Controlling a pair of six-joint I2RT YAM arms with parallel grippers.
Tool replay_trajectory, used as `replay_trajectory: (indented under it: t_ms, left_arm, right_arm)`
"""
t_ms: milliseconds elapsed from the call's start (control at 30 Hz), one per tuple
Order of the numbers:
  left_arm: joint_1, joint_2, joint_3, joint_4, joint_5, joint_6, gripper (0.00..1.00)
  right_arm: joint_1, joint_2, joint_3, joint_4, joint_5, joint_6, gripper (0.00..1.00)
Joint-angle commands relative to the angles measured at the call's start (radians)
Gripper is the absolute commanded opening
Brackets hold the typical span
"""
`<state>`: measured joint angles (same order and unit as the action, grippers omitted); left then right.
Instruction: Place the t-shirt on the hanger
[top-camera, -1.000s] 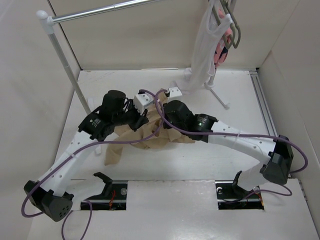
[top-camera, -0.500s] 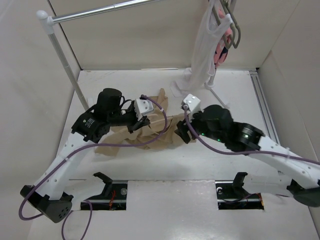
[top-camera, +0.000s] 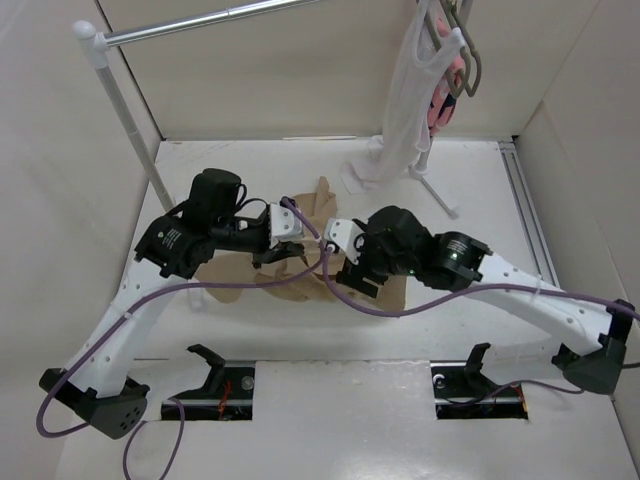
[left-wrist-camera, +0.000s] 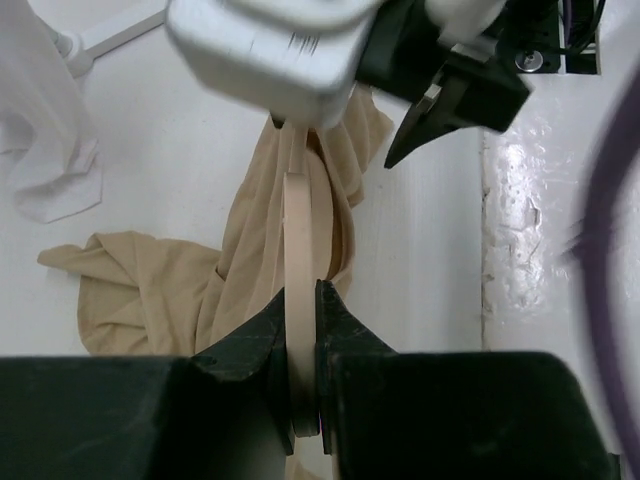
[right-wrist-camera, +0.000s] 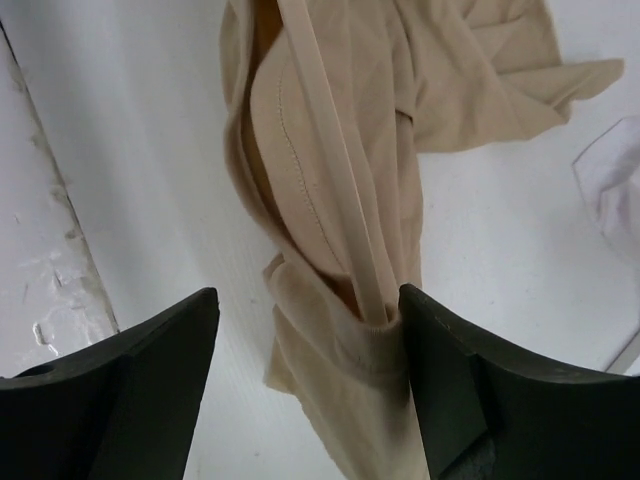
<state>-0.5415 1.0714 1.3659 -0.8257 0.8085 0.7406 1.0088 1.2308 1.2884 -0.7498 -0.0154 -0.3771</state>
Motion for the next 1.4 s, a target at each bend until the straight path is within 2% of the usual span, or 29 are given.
replay_trajectory:
  t_ms: [0, 33, 100, 167, 267, 300, 400, 500, 533, 567, 667, 767, 867, 933, 1000, 1067, 1233, 1367]
  left_arm:
    - [0.0, -0.008, 0.061, 0.003, 0.087, 0.042, 0.0]
    - [0.0, -0.017, 0.061, -0.009, 0.096, 0.042, 0.0]
    - [0.0, -0.027, 0.061, -0.009, 0.097, 0.042, 0.0]
    - [0.0, -0.027, 0.061, -0.018, 0.106, 0.042, 0.0]
    - [0.0, -0.037, 0.061, -0.018, 0.115, 0.042, 0.0]
    - [0.0, -0.037, 0.061, -0.018, 0.129, 0.042, 0.0]
    - [0.0, -0.047, 0.061, 0.042, 0.161, 0.019, 0.0]
    - [0.0, -0.068, 0.032, 0.14, 0.17, -0.046, 0.0]
    - [0.0, -0.08, 0.021, 0.166, 0.161, -0.064, 0.22]
    - [0.0, -0.08, 0.012, 0.189, 0.161, -0.081, 0.35]
    - [0.0, -0.11, -0.008, 0.217, 0.118, -0.081, 0.52]
    - [0.009, -0.152, -0.022, 0.298, 0.037, -0.144, 0.65]
    - [0.009, -0.206, -0.062, 0.452, -0.078, -0.246, 1.0]
    - [0.009, -0.24, -0.108, 0.616, -0.159, -0.372, 1.0]
    - [0.009, -0.29, -0.14, 0.725, -0.335, -0.485, 1.0]
    - [0.009, -0.31, -0.162, 0.804, -0.482, -0.495, 1.0]
    - [0.009, -0.311, -0.151, 0.76, -0.663, -0.452, 1.0]
    - [0.009, -0.344, -0.16, 0.714, -0.649, -0.443, 1.0]
  right_arm:
    - [-0.013, 0.016, 0.025, 0.001, 0.023, -0.023, 0.77]
    - [-0.024, 0.025, 0.014, 0.012, 0.023, -0.013, 0.75]
    - [-0.068, 0.025, 0.003, 0.041, 0.014, 0.024, 0.61]
    - [-0.107, -0.006, -0.026, 0.055, -0.007, 0.044, 0.41]
    - [-0.121, -0.042, -0.053, 0.064, -0.008, 0.055, 0.38]
    - [-0.121, -0.053, -0.054, 0.064, -0.008, 0.055, 0.26]
    - [-0.121, -0.094, -0.08, 0.073, -0.008, 0.064, 0.0]
    - [-0.121, -0.134, -0.066, 0.083, -0.064, 0.089, 0.0]
    - [-0.121, -0.145, -0.057, 0.083, -0.083, 0.089, 0.0]
    - [-0.13, -0.168, -0.029, 0.083, -0.093, 0.099, 0.0]
    - [-0.156, -0.212, 0.018, 0.043, -0.141, 0.119, 0.0]
    - [-0.191, -0.252, 0.029, 0.03, -0.175, 0.141, 0.0]
    - [-0.243, -0.284, 0.048, 0.018, -0.154, 0.199, 0.0]
    - [-0.28, -0.272, 0.081, -0.017, -0.129, 0.239, 0.0]
    - [-0.308, -0.246, 0.118, -0.039, -0.109, 0.26, 0.0]
    - [-0.318, -0.237, 0.144, -0.039, -0.095, 0.286, 0.0]
    - [-0.36, -0.157, 0.281, -0.039, 0.006, 0.348, 0.0]
    - [-0.398, -0.013, 0.525, -0.039, 0.103, 0.357, 0.0]
